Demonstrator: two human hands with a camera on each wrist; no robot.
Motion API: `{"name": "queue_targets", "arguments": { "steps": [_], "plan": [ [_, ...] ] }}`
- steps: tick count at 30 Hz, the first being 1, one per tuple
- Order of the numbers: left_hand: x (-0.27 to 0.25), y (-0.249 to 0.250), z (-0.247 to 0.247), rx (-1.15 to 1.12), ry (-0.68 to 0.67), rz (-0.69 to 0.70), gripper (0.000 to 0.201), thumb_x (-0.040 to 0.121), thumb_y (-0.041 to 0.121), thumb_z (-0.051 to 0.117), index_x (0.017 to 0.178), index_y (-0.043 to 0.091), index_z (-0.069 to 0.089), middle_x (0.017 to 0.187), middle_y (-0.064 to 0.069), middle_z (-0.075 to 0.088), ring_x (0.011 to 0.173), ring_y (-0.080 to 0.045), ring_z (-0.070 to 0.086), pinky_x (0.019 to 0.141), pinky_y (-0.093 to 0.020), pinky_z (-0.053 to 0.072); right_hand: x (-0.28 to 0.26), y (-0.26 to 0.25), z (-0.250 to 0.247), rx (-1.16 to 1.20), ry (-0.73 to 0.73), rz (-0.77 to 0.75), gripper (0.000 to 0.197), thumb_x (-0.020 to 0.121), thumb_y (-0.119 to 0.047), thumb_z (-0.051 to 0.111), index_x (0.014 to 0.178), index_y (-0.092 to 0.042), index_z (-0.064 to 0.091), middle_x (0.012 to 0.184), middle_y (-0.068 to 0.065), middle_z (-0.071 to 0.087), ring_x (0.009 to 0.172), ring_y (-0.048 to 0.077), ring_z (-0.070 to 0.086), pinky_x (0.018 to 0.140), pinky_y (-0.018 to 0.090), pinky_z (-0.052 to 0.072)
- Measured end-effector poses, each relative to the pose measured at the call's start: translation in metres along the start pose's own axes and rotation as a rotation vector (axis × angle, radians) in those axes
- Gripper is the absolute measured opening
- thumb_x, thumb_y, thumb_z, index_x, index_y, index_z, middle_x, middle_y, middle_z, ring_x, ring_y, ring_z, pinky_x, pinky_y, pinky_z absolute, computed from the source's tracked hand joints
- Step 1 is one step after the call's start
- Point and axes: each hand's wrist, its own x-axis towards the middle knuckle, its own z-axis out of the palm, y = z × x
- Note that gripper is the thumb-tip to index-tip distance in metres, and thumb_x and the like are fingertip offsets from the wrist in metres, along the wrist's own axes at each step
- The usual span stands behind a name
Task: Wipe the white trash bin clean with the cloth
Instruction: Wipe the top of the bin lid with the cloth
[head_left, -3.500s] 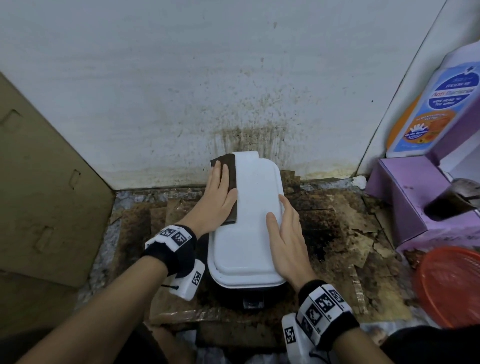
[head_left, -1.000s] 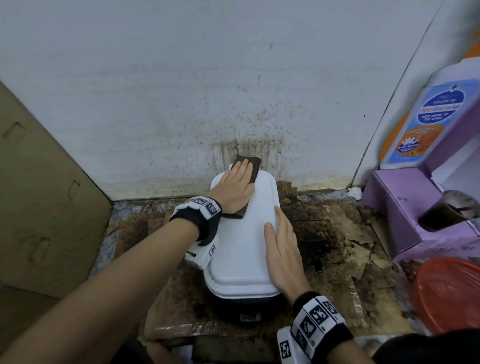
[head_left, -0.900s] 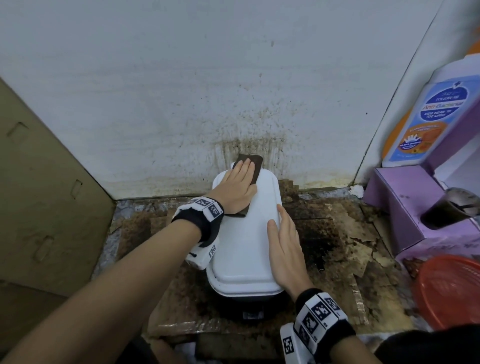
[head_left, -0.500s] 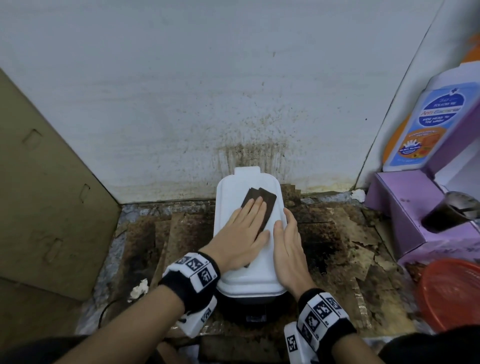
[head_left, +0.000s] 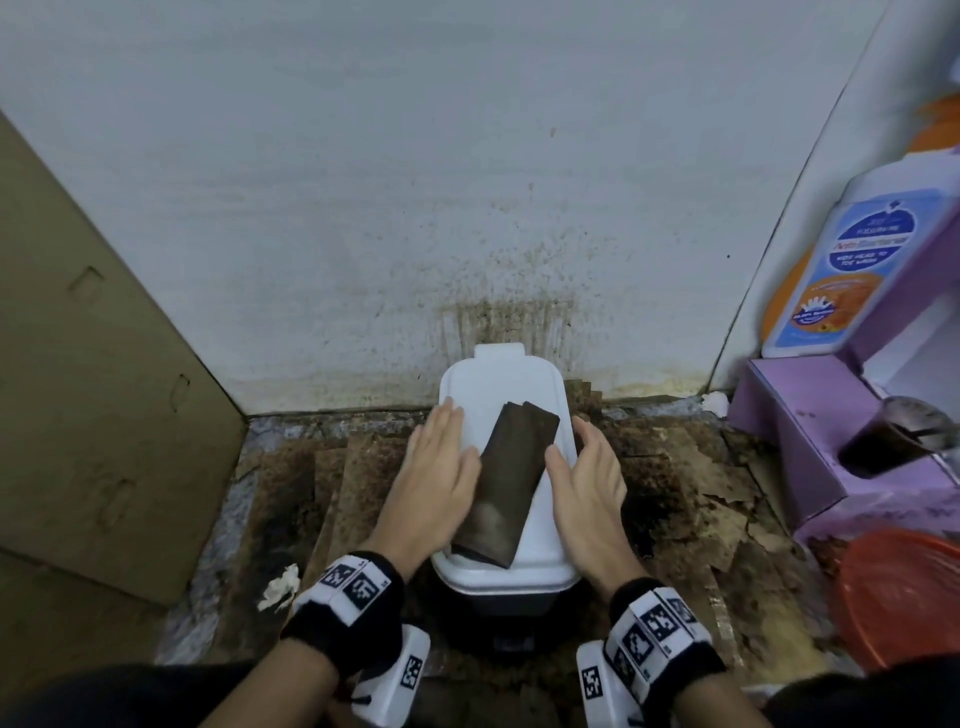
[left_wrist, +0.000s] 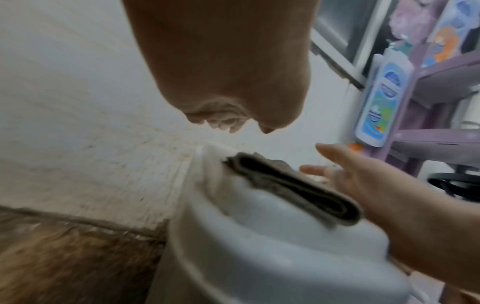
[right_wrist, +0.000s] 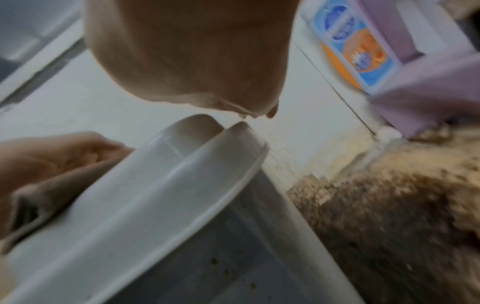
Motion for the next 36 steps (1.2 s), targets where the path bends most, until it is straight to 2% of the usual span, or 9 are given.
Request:
{"name": "queue_targets", "arguments": {
  "steps": [2,4,8,12,20,26,30,33,36],
  "plan": [
    [-0.008,-0.017,-0.005,-0.040,0.086,-0.105,0.053,0.113,0.033,0.032,0.164,0.019,0.028,0.169,0.000,0.032,0.156,-0.014,0.025,0.125,-0.033,0.024,-0.005,-0.006,0.006,-0.168,0.098,-0.150,0.053,0.106,-0.044,0.039,0.153,-0.022,0.029,0.160,0.001,0.025,0.151,0.018,0.018,0.123,0.043,0.017],
    [-0.015,-0.031,-0.005,-0.052,0.105,-0.147,0.048,0.112,0.033,0.033,0.158,0.021,0.036,0.161,0.000,0.043,0.149,-0.015,0.034,0.118,-0.035,0.033,-0.009,-0.020,0.017,-0.330,0.131,-0.273,0.053,0.104,-0.039,0.042,0.150,-0.017,0.034,0.159,0.005,0.028,0.150,0.023,0.023,0.123,0.043,0.021],
    [-0.022,-0.043,0.004,-0.149,0.016,-0.106,0.048,0.113,0.041,0.029,0.159,0.029,0.031,0.161,0.009,0.035,0.145,-0.007,0.032,0.115,-0.028,0.028,-0.017,-0.046,0.049,-0.552,0.069,-0.207,0.067,0.104,-0.041,0.034,0.157,-0.001,0.025,0.166,0.020,0.022,0.153,0.033,0.024,0.122,0.047,0.028],
    [-0.018,-0.043,0.013,-0.158,0.016,-0.040,0.053,0.113,0.039,0.028,0.162,0.020,0.024,0.166,0.006,0.024,0.150,-0.008,0.025,0.119,-0.022,0.019,-0.018,-0.040,0.069,-0.719,0.026,-0.120,0.078,0.104,-0.046,0.021,0.154,0.013,0.022,0.162,0.035,0.017,0.154,0.044,0.019,0.123,0.054,0.023],
    [-0.009,-0.034,0.007,0.056,-0.140,-0.020,0.062,0.110,0.046,0.016,0.166,0.020,0.007,0.171,0.005,0.007,0.156,-0.011,0.008,0.124,-0.044,0.025,0.000,-0.022,0.041,-0.864,-0.092,-0.294,0.081,0.103,-0.052,0.012,0.156,0.010,0.021,0.163,0.033,0.017,0.155,0.043,0.016,0.126,0.053,0.018],
    [-0.007,-0.030,0.004,0.082,-0.177,-0.077,0.061,0.112,0.044,0.017,0.167,0.022,0.000,0.173,0.007,0.000,0.159,-0.011,0.002,0.125,-0.046,0.021,0.050,-0.017,0.013,-1.020,-0.254,-0.402,0.090,0.098,-0.058,-0.004,0.158,0.006,0.015,0.167,0.027,0.012,0.157,0.038,0.008,0.127,0.055,0.008],
    [-0.009,-0.031,0.004,0.045,-0.196,-0.088,0.060,0.113,0.044,0.017,0.167,0.025,-0.002,0.173,0.010,-0.003,0.158,-0.008,0.000,0.124,-0.047,0.021,0.093,-0.014,0.003,-0.973,-0.286,-0.367,0.099,0.088,-0.064,-0.014,0.161,0.000,0.002,0.170,0.020,-0.001,0.159,0.031,-0.002,0.128,0.047,0.004],
    [-0.009,-0.030,0.004,0.028,-0.200,-0.094,0.061,0.113,0.044,0.017,0.167,0.025,-0.003,0.174,0.011,-0.004,0.158,-0.008,-0.001,0.125,-0.048,0.020,0.103,-0.008,-0.001,-0.916,-0.319,-0.365,0.101,0.086,-0.068,-0.013,0.161,-0.002,-0.002,0.170,0.018,-0.008,0.158,0.029,-0.008,0.129,0.042,0.001],
    [-0.011,-0.029,0.004,0.022,-0.200,-0.093,0.061,0.113,0.045,0.017,0.167,0.025,-0.003,0.174,0.011,-0.004,0.159,-0.007,-0.002,0.126,-0.048,0.019,0.096,-0.003,-0.002,-0.825,-0.347,-0.334,0.094,0.094,-0.069,-0.002,0.161,-0.003,-0.006,0.169,0.016,-0.014,0.158,0.026,-0.013,0.129,0.043,0.000]
  ]
}}
